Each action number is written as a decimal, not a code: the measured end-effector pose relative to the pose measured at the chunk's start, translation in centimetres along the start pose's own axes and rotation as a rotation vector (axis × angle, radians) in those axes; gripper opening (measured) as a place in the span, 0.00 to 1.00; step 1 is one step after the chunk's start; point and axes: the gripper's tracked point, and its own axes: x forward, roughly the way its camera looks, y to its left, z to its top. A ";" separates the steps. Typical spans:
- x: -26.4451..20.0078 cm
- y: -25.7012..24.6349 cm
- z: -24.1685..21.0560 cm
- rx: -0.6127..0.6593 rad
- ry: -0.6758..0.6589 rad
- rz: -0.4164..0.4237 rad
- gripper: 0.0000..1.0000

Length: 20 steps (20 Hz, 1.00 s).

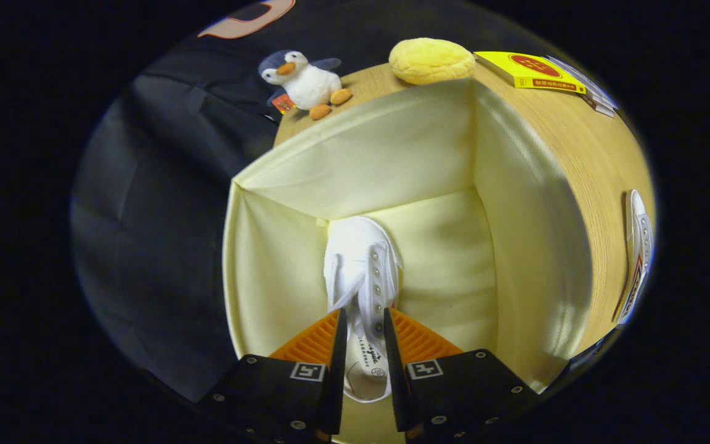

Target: Open the storage box then place both shoes into the box .Put the left shoe in first, then the right shoe, with the right side of both shoes facing outward in a uniform manner.

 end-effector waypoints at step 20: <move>-20.0 -33.9 2.6 -0.186 -0.415 -0.298 0.92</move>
